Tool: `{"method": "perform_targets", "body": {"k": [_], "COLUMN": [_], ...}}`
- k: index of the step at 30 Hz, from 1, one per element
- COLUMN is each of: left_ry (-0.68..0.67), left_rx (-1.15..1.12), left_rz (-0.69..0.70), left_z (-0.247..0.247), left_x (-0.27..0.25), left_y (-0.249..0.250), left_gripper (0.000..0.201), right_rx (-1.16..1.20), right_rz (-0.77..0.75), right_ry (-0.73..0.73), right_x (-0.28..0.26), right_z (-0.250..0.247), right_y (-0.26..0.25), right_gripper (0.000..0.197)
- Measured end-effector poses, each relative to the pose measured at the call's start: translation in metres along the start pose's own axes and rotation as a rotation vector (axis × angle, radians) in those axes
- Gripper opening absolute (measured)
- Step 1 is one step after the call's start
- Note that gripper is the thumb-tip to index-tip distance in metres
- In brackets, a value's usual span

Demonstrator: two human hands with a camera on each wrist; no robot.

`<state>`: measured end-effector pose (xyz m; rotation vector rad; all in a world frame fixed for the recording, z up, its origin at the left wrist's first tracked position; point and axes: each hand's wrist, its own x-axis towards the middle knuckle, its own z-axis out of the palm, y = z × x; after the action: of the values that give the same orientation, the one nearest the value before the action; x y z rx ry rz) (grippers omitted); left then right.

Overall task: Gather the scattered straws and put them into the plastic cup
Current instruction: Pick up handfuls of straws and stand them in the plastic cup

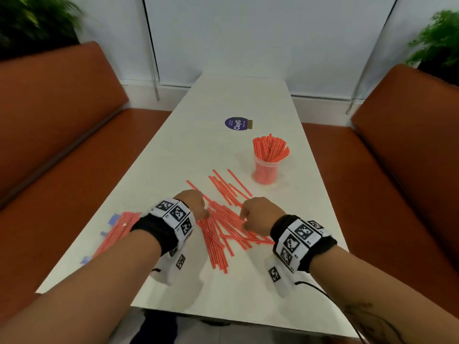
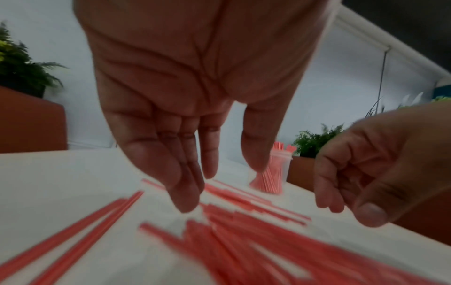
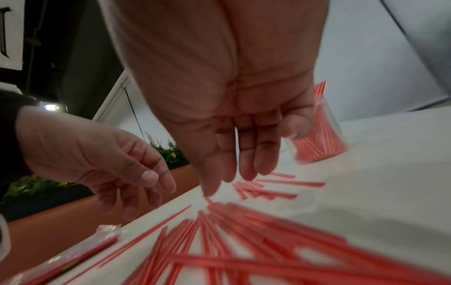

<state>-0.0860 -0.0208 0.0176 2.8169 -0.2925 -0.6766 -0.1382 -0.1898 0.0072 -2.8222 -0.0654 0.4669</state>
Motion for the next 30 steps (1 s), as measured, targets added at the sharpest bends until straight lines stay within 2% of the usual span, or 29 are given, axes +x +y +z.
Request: {"method": "perform_targets", "body": {"k": [3, 5, 8, 9, 10, 12, 13, 16, 19, 24, 30], "left_ry": [-0.033, -0.035, -0.004, 0.003, 0.006, 0.003, 0.007, 0.048, 0.088, 0.153, 0.136], "left_rx": [0.013, 0.003, -0.059, -0.074, -0.086, -0.101, -0.113, -0.151, -0.176, -0.197, -0.198], "left_rz": [0.0, 0.019, -0.003, -0.036, -0.038, -0.086, -0.108, -0.146, -0.195, -0.266, -0.273], "left_z": [0.016, 0.024, 0.033, 0.034, 0.034, 0.035, 0.036, 0.035, 0.034, 0.026, 0.029], "left_x": [-0.012, -0.017, -0.016, -0.014, -0.016, -0.017, -0.016, -0.012, -0.006, 0.0, 0.006], "left_y": [-0.001, -0.002, -0.008, -0.01, -0.012, -0.017, -0.021, -0.031, -0.041, -0.057, -0.07], "left_gripper": [0.015, 0.011, 0.023, 0.019, 0.007, 0.027, 0.03, 0.012, 0.024, 0.026, 0.026], "right_rx": [-0.055, -0.1, -0.124, -0.122, -0.121, -0.119, -0.105, 0.002, 0.068, -0.083, -0.156], "right_rz": [-0.029, -0.024, 0.015, 0.02, 0.026, 0.038, 0.048, 0.034, -0.006, -0.015, 0.018], "right_ry": [-0.061, -0.097, -0.137, -0.149, -0.152, -0.101, -0.058, -0.021, -0.048, -0.098, -0.171], "right_x": [-0.001, 0.003, 0.011, 0.013, 0.015, 0.016, 0.017, 0.021, 0.03, 0.042, 0.048], "right_z": [0.016, 0.025, 0.035, 0.037, 0.037, 0.036, 0.034, 0.027, 0.03, 0.043, 0.042], "right_y": [-0.009, -0.012, -0.016, -0.017, -0.016, -0.014, -0.014, -0.026, -0.051, -0.075, -0.074], "right_gripper": [0.024, 0.021, 0.029, 0.027, 0.028, 0.035, 0.038, 0.04, 0.037, 0.04, 0.018]}}
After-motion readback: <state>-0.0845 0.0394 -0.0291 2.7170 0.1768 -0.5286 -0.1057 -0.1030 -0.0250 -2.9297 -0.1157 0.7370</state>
